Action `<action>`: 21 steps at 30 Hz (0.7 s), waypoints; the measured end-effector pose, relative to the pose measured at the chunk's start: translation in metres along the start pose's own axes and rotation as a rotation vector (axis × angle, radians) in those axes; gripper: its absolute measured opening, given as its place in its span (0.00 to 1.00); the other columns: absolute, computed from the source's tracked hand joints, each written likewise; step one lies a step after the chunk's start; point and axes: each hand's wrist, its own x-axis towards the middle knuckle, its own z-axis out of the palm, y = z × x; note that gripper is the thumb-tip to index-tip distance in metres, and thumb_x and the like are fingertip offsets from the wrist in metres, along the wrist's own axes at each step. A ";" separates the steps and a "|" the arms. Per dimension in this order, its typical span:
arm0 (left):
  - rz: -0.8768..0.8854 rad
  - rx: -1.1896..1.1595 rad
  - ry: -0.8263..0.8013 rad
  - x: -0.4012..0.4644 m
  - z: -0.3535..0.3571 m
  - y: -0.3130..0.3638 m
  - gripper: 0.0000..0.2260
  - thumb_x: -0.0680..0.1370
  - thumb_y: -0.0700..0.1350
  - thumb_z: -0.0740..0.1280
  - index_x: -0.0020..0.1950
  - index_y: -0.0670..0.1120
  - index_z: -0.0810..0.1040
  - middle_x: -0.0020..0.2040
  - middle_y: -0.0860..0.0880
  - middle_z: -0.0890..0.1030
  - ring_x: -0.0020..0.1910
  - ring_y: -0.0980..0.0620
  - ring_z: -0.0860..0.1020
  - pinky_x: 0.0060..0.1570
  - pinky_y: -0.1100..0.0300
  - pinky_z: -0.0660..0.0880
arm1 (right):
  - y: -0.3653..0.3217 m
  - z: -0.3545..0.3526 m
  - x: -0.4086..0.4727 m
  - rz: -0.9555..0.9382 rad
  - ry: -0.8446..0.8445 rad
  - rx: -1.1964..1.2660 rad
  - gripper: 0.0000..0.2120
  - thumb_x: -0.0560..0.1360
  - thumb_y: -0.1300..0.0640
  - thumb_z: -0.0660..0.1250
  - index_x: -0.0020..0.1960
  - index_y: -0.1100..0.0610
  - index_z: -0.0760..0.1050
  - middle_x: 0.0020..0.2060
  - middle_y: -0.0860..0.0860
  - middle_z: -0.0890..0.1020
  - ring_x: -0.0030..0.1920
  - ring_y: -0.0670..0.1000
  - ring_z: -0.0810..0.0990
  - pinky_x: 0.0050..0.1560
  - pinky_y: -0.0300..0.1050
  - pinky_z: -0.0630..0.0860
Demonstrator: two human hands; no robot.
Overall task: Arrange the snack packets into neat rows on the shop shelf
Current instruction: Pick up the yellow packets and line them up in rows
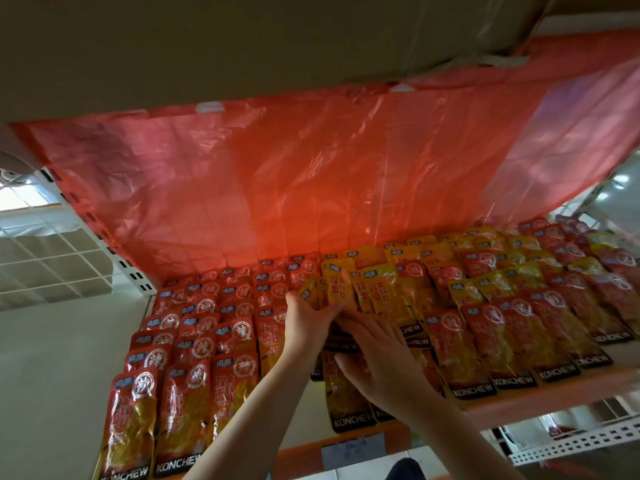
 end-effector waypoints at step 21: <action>0.123 -0.457 0.054 -0.008 -0.051 0.033 0.12 0.69 0.35 0.72 0.52 0.39 0.81 0.43 0.41 0.84 0.42 0.40 0.83 0.46 0.44 0.79 | 0.025 -0.034 0.006 0.074 0.343 0.340 0.13 0.77 0.53 0.58 0.58 0.55 0.74 0.54 0.46 0.73 0.55 0.43 0.74 0.58 0.37 0.73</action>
